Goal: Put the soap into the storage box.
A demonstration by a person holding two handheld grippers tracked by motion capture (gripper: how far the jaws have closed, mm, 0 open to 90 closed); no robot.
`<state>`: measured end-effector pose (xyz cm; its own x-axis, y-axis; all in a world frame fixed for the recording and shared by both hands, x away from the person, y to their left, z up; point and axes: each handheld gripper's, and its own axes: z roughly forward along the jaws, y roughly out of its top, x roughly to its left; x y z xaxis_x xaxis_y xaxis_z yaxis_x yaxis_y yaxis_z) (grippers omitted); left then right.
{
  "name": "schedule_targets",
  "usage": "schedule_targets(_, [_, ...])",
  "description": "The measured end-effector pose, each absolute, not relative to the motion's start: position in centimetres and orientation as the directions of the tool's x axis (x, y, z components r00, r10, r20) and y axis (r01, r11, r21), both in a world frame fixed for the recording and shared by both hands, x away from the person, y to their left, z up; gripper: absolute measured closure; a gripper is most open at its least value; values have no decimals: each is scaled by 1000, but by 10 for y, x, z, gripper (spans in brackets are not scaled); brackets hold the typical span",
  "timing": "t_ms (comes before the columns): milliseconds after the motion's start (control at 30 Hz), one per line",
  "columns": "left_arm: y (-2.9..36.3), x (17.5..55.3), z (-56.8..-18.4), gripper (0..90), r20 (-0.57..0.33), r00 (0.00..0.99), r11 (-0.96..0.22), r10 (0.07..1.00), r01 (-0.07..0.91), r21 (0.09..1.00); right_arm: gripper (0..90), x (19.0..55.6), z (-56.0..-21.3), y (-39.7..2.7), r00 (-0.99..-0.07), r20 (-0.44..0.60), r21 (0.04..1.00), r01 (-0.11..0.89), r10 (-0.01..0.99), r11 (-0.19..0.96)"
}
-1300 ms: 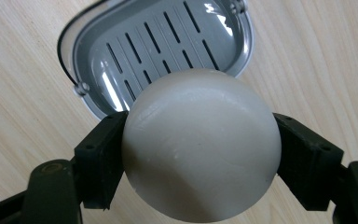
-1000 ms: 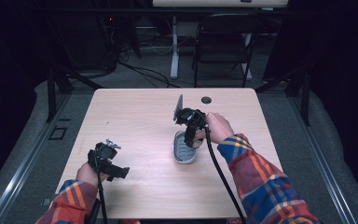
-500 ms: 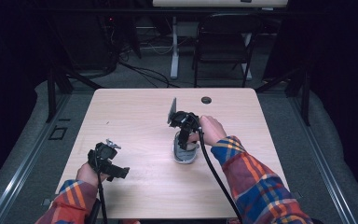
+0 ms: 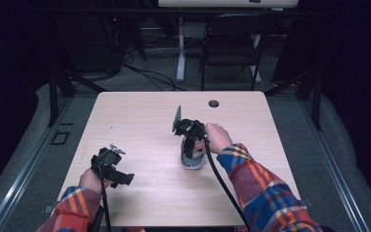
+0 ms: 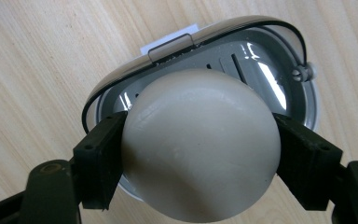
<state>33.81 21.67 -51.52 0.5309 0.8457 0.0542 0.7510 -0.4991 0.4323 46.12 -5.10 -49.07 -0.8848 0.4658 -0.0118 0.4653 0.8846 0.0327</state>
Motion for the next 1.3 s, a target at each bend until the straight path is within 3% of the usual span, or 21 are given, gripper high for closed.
schedule_targets(600, [216,338,-516,4,54,537,-505,842,750,428,234,459,-507,-56,-888,-11,28,460,460,888])
schedule_targets(1300, [216,338,-516,4,57,535,-505,843,751,426,153,451,-479,-77,-873,-33,119,480,487,869])
